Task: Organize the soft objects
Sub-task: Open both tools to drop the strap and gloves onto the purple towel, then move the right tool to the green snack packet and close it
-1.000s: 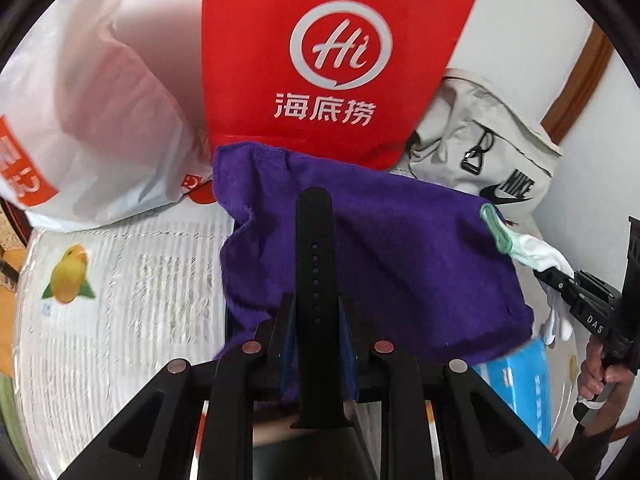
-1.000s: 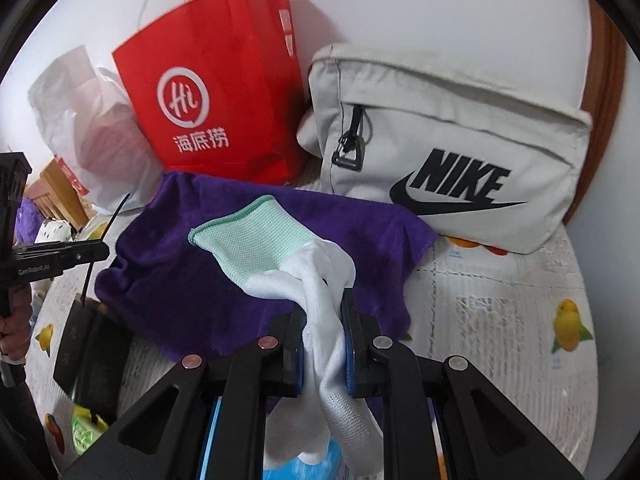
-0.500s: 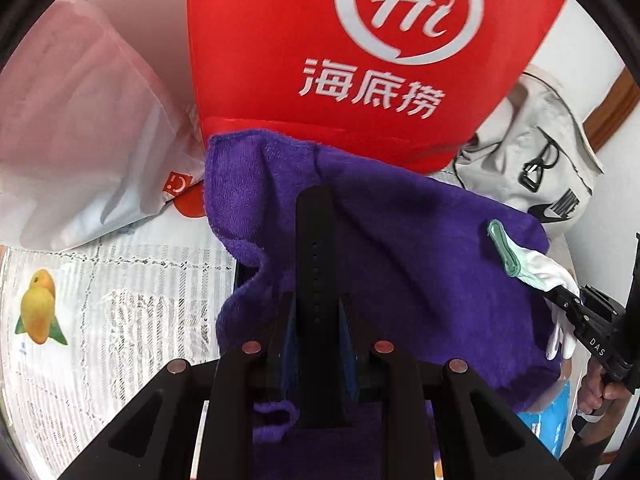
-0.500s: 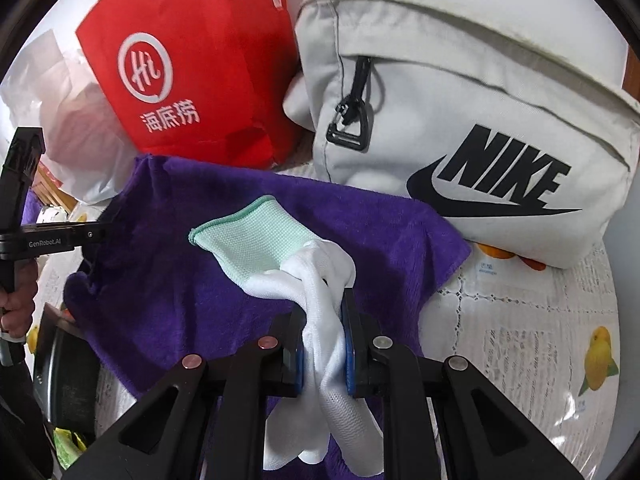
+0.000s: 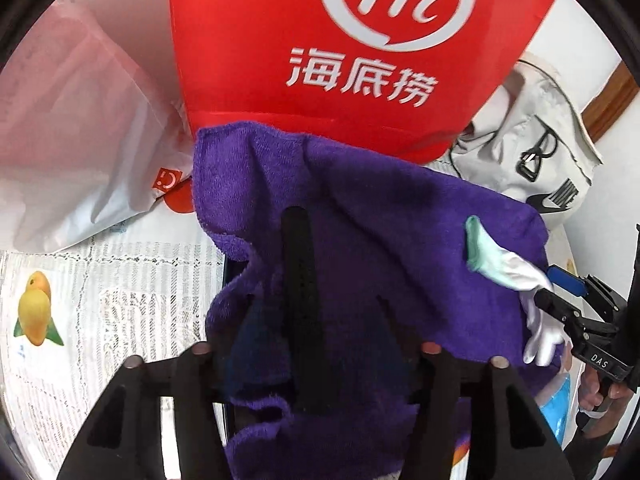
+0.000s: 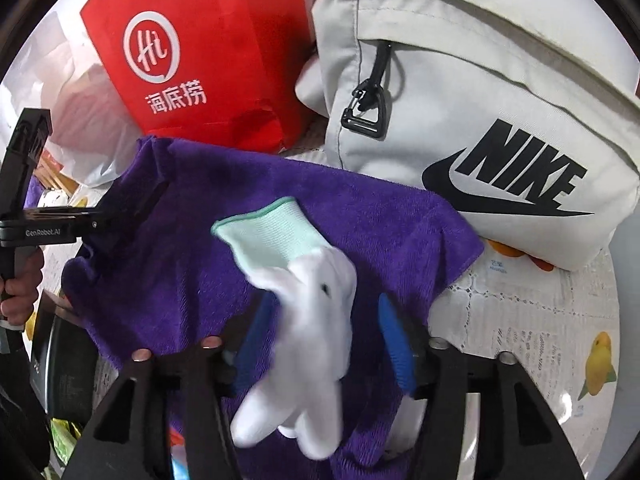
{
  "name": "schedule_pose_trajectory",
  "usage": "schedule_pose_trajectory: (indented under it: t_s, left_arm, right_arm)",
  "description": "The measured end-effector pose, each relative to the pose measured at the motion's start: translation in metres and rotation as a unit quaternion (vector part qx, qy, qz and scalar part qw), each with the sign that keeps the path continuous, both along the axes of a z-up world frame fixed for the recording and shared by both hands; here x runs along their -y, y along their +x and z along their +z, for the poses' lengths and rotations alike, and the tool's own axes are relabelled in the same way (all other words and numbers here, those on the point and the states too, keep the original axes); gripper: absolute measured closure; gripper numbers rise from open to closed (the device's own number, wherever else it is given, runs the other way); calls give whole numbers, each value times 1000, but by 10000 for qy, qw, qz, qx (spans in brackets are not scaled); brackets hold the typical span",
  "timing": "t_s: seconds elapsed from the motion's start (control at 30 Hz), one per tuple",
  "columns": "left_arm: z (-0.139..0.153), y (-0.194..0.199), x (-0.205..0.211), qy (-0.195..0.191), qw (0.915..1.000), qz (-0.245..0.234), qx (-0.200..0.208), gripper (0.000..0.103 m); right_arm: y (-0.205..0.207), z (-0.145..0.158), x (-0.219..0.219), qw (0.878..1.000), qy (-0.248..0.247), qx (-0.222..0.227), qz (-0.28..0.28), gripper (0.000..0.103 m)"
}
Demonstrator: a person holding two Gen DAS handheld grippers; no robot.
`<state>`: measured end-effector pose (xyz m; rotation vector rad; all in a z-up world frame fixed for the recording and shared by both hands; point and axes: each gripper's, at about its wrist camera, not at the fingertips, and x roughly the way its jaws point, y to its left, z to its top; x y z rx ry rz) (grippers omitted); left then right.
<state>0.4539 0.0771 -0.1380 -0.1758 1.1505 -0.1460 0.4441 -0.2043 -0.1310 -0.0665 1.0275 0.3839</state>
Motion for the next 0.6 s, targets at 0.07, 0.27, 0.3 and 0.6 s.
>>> schedule_pose_trajectory:
  t_s: [0.07, 0.27, 0.3, 0.6]
  left_arm:
    - [5, -4, -1, 22, 10000, -3, 24, 45]
    - [34, -45, -11, 229, 9990, 237, 309, 34]
    - [40, -55, -12, 313, 9984, 293, 366, 34]
    - [70, -127, -28, 75, 9961, 486, 738, 33]
  right_arm:
    - [-4, 5, 3, 10000, -20, 59, -27, 36]
    - [-30, 26, 10, 9992, -174, 240, -271, 23]
    - [-35, 30, 12, 9987, -234, 284, -348, 22]
    - [-94, 61, 5, 9984, -301, 426, -229, 22]
